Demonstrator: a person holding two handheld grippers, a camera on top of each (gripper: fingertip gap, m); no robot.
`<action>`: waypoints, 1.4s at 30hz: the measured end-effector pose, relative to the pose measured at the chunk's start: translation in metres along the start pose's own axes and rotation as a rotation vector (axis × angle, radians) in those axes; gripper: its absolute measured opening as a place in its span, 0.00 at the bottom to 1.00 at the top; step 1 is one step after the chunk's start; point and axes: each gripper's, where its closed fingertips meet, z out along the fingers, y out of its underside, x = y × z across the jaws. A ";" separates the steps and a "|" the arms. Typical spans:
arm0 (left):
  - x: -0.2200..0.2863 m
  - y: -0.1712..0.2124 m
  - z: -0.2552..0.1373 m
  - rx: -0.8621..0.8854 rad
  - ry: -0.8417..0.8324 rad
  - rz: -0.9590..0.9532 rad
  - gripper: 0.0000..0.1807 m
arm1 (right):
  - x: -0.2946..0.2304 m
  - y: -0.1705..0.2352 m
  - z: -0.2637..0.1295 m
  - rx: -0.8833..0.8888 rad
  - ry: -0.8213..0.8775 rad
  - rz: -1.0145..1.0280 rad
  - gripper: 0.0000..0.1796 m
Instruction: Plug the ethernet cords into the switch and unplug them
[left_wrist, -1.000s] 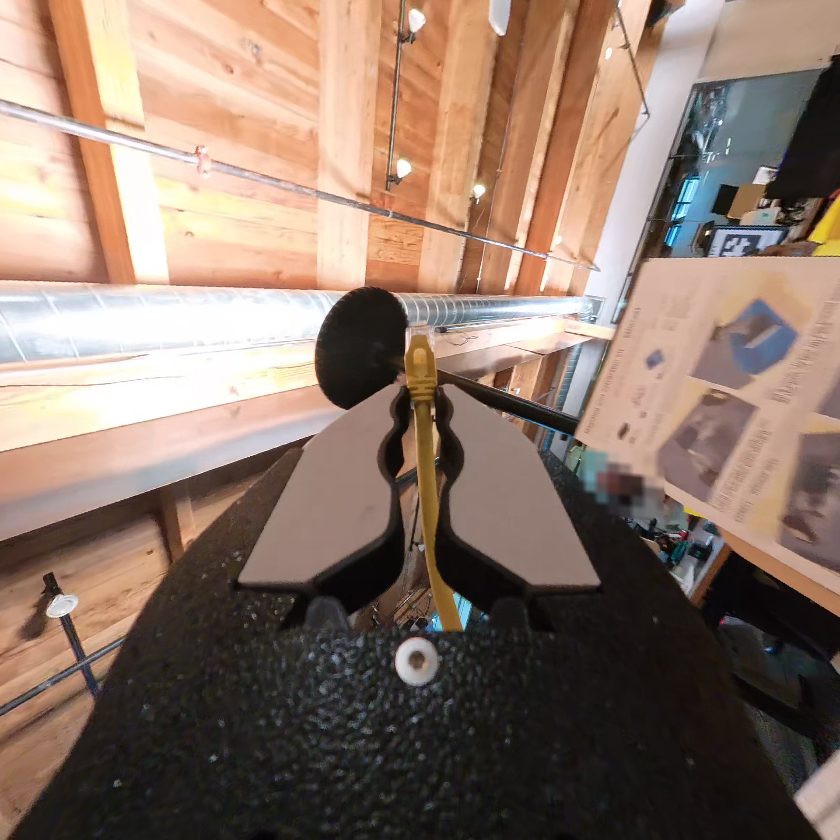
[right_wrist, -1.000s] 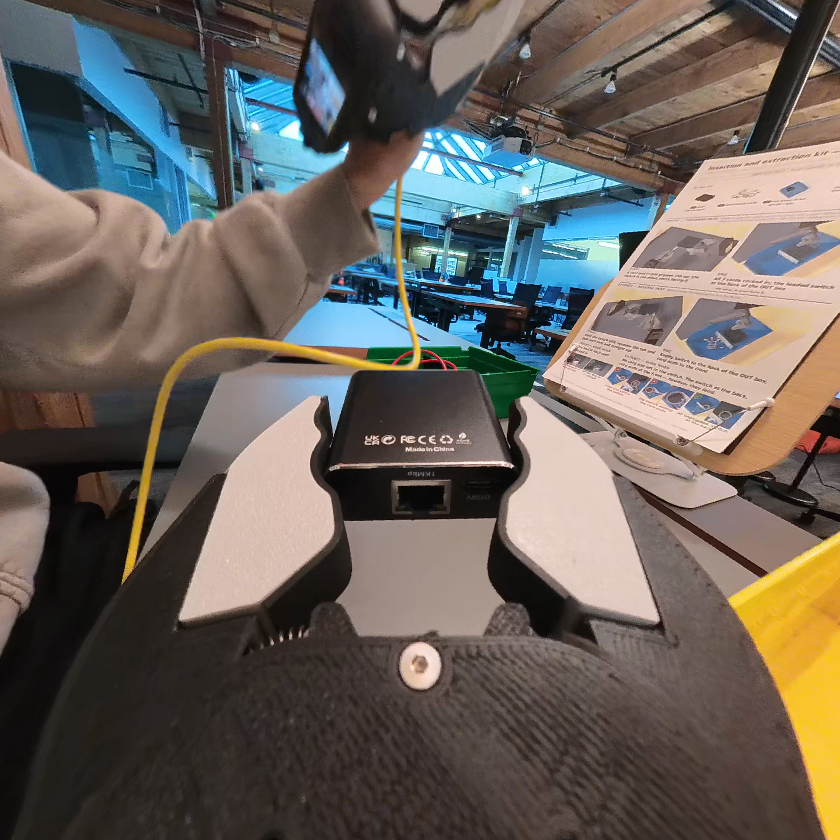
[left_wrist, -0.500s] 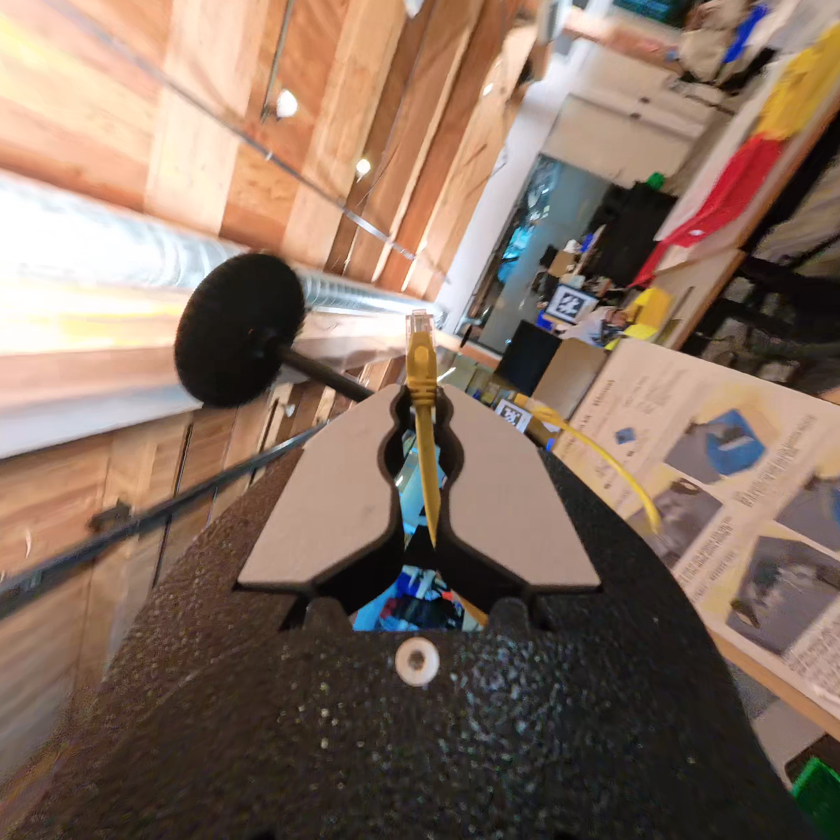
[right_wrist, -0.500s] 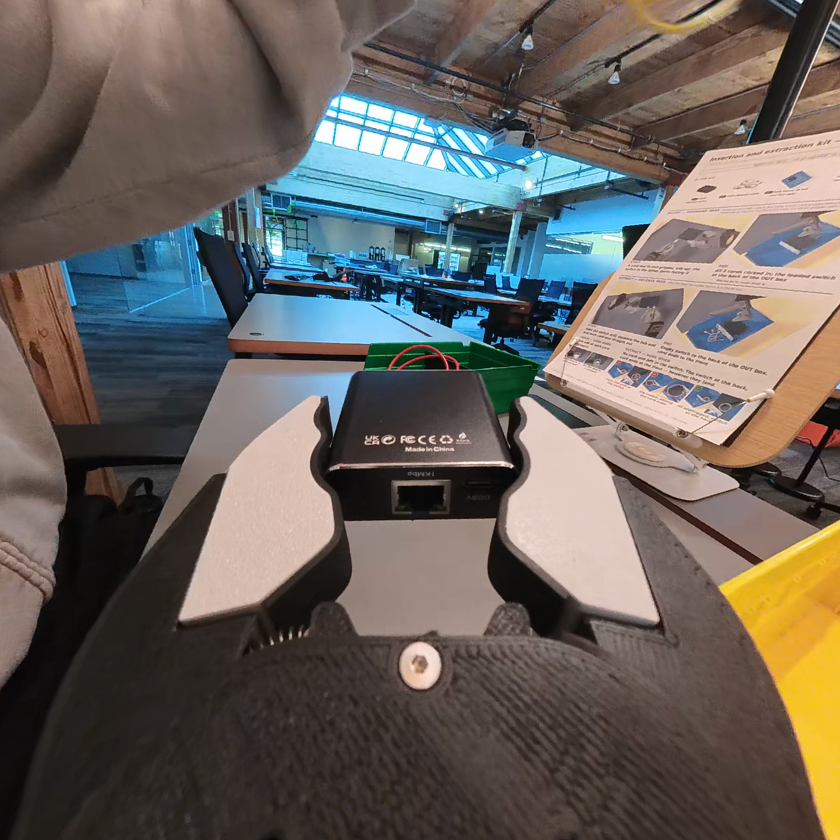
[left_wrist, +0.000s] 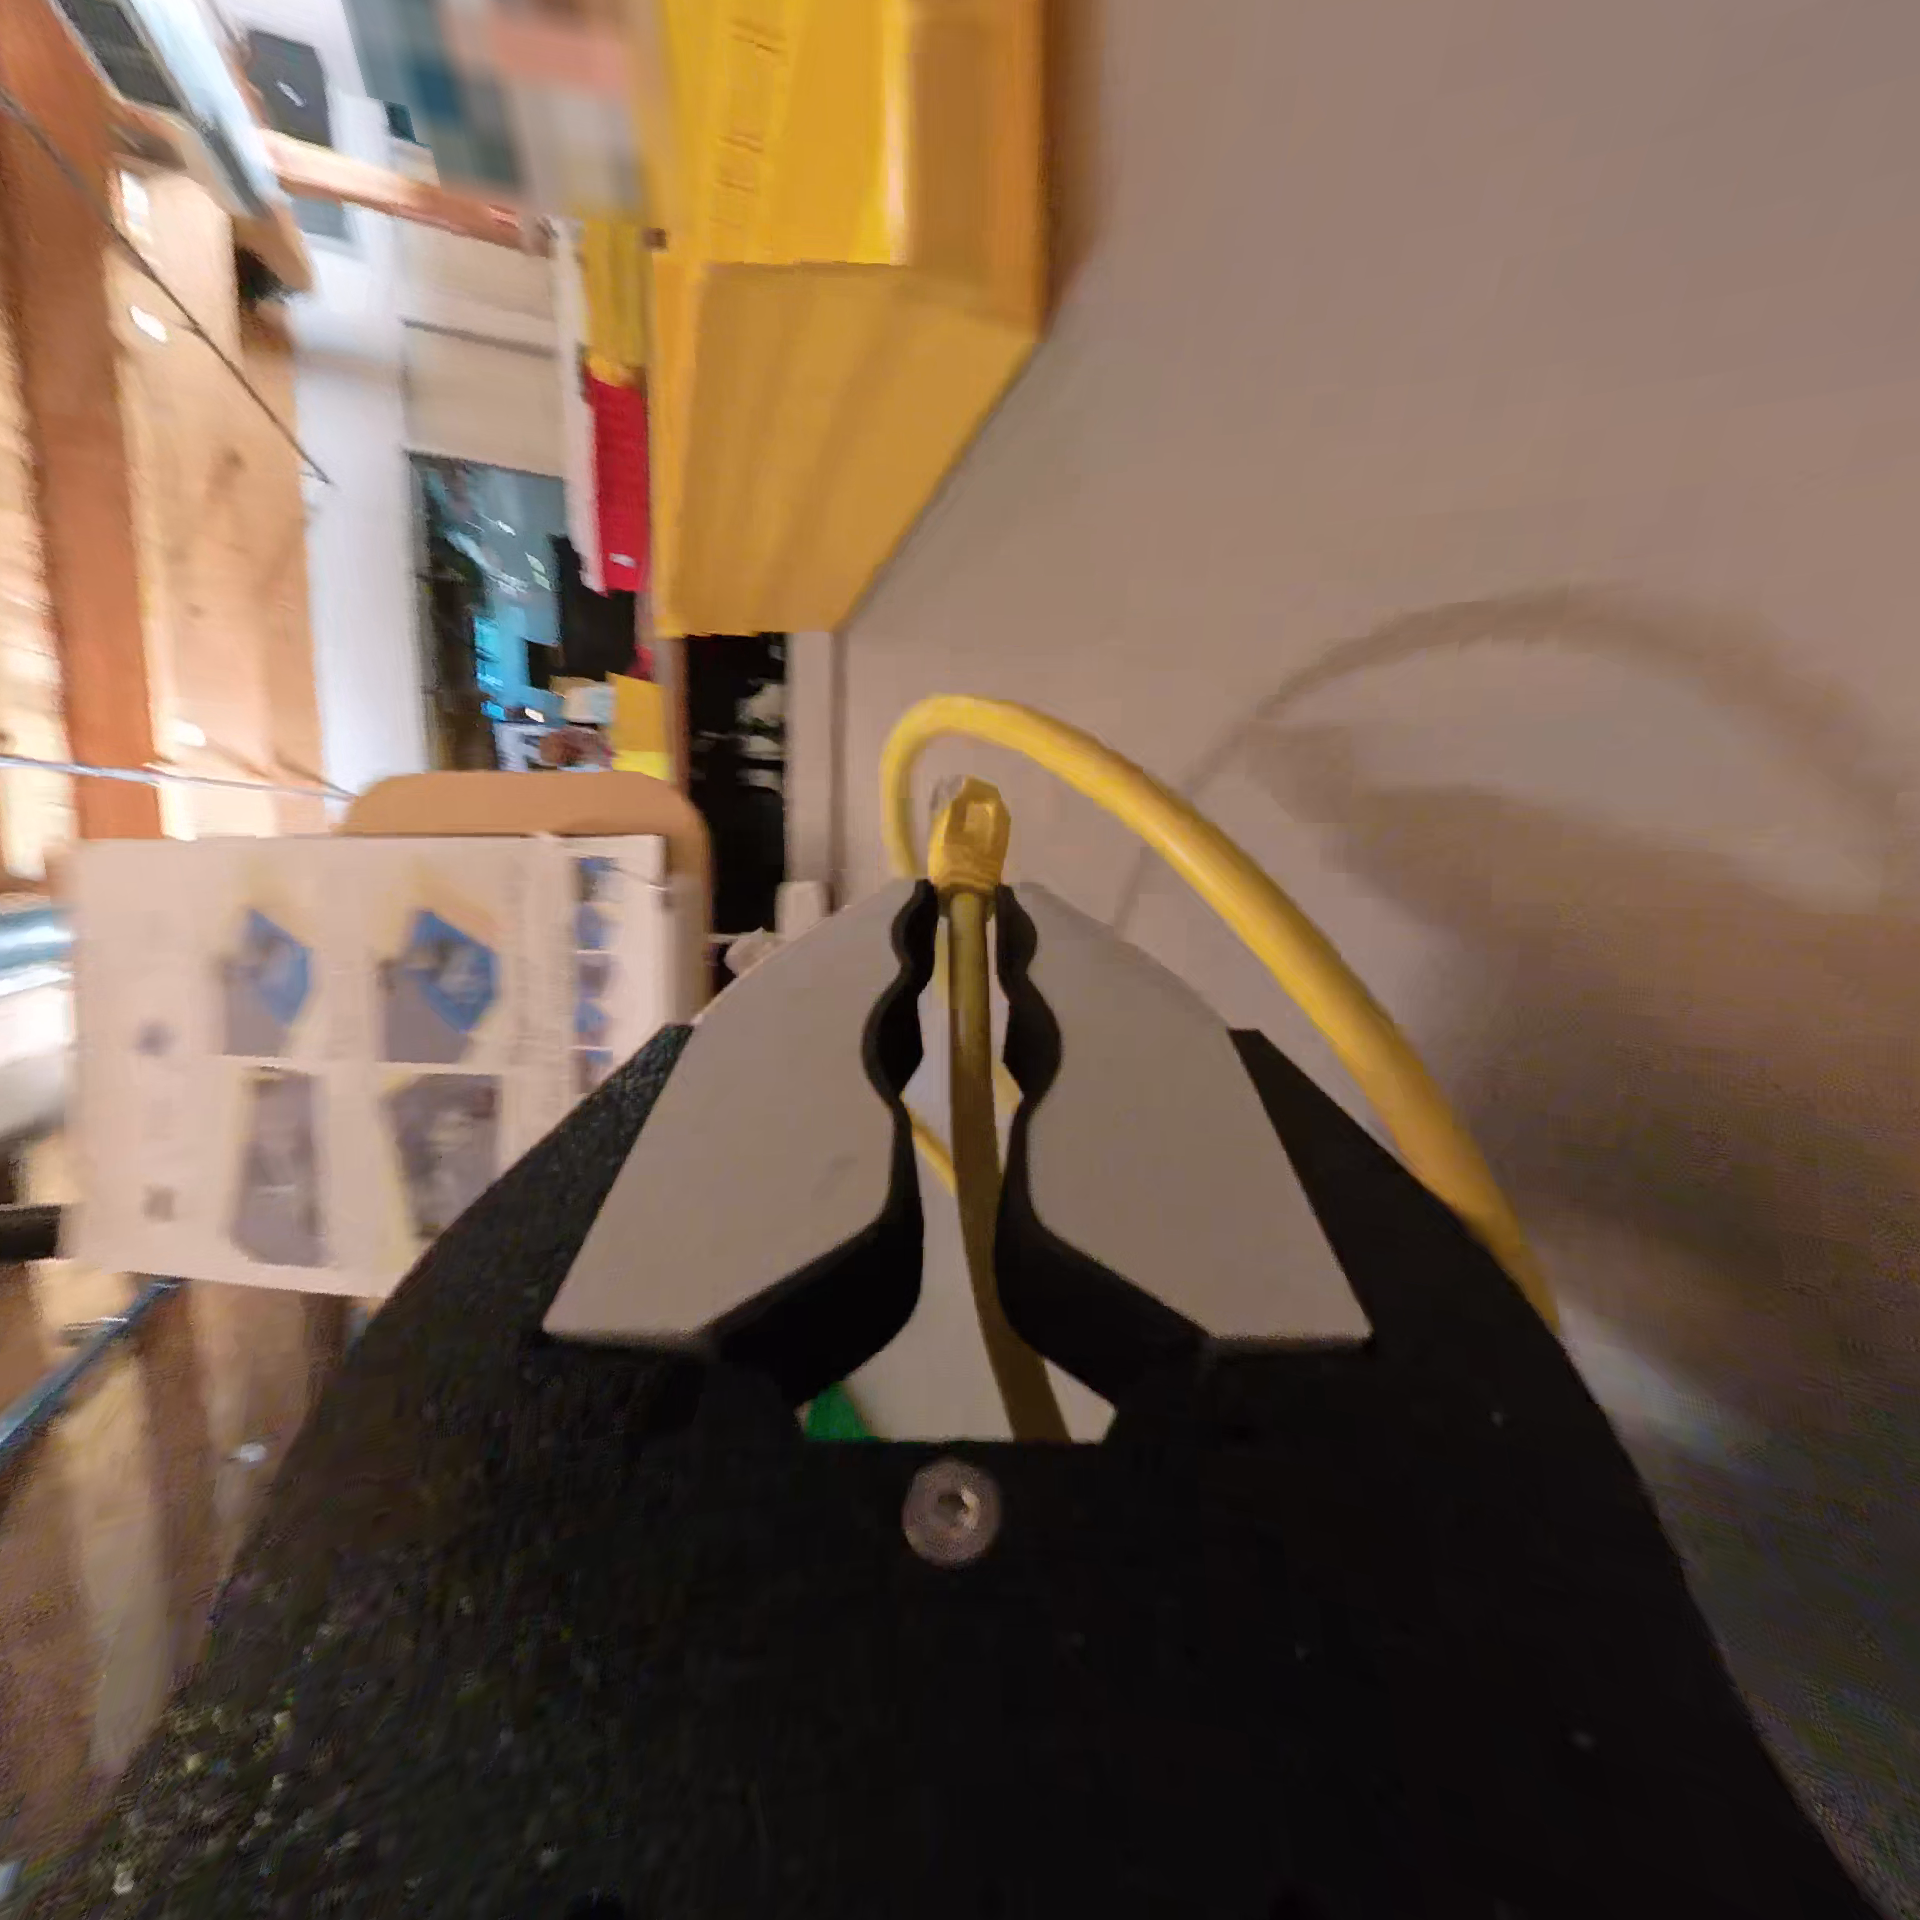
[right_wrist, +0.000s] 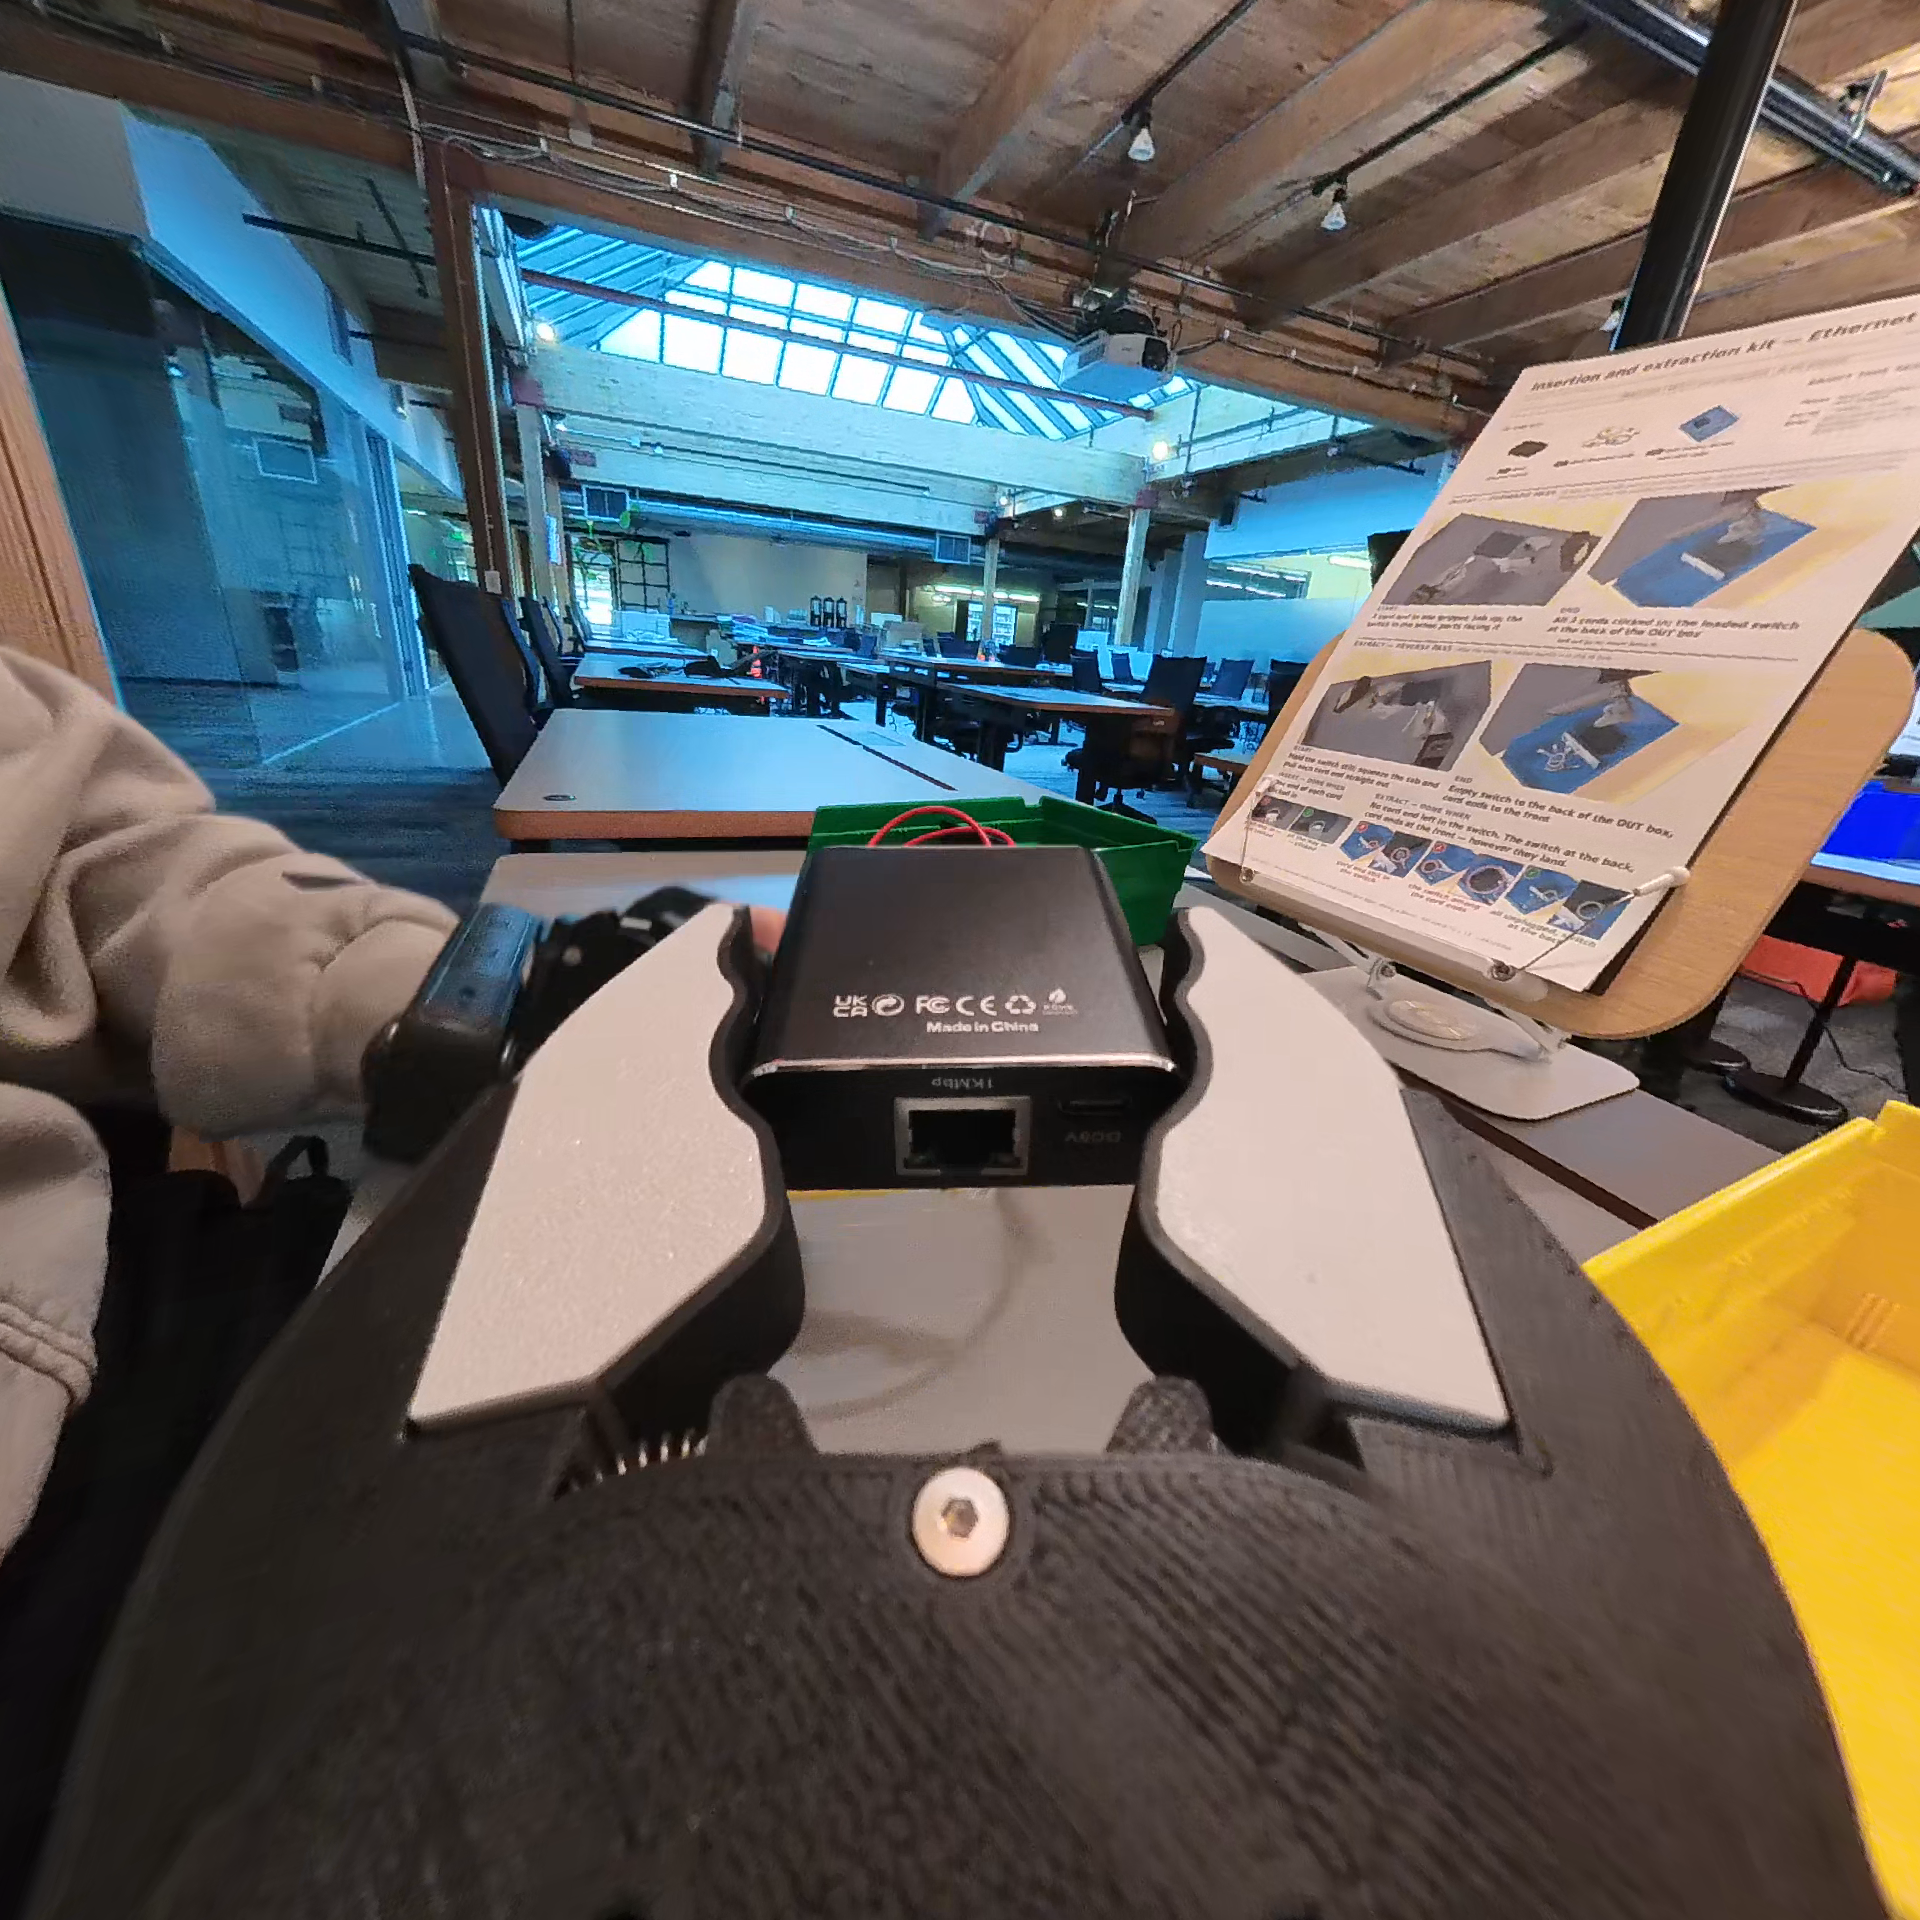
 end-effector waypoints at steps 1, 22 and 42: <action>0.013 -0.002 -0.002 -0.010 0.031 -0.042 0.05 | 0.000 0.001 0.000 -0.002 -0.003 0.004 0.42; 0.071 -0.054 -0.054 0.114 0.768 -0.722 0.32 | -0.006 0.015 0.008 -0.051 -0.045 0.026 0.42; 0.092 -0.035 -0.029 -0.258 0.734 -1.160 0.14 | -0.009 0.006 0.006 -0.020 -0.065 0.025 0.42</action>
